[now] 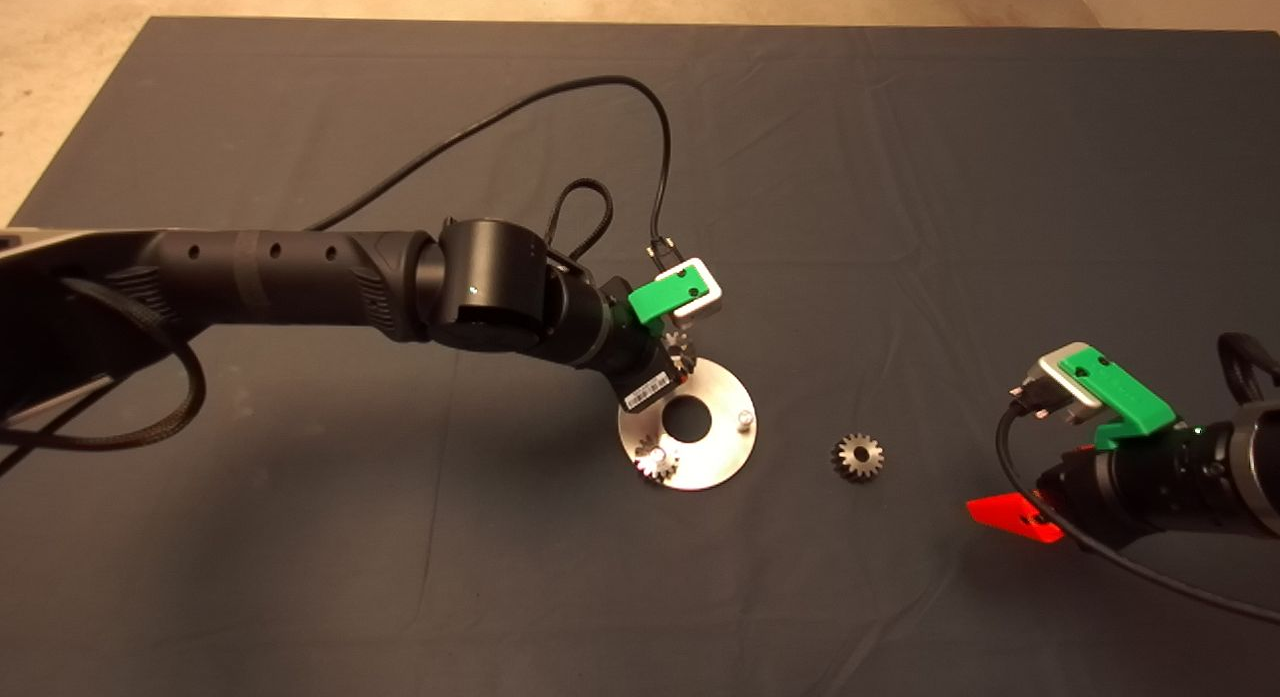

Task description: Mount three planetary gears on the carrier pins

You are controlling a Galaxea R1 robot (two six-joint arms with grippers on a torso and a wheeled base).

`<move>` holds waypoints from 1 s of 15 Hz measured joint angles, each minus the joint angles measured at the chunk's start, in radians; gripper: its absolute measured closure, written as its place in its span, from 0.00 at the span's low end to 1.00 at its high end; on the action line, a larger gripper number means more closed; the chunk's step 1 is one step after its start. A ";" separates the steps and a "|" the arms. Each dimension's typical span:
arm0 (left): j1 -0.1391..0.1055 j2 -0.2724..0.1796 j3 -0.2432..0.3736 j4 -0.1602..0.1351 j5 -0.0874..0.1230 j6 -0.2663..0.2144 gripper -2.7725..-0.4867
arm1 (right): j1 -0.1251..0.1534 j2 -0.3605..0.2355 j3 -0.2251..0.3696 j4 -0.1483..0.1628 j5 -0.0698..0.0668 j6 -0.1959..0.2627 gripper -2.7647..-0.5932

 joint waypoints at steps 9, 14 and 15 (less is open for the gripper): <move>0.002 -0.002 -0.030 0.000 -0.002 0.000 0.90 | 0.000 0.000 0.000 0.000 0.000 0.000 0.02; 0.010 -0.002 -0.030 0.000 -0.013 0.001 0.90 | 0.000 0.000 0.000 0.000 0.000 0.000 0.02; 0.010 -0.002 -0.030 0.000 -0.013 0.001 0.90 | 0.000 0.000 0.000 0.000 0.000 0.000 0.02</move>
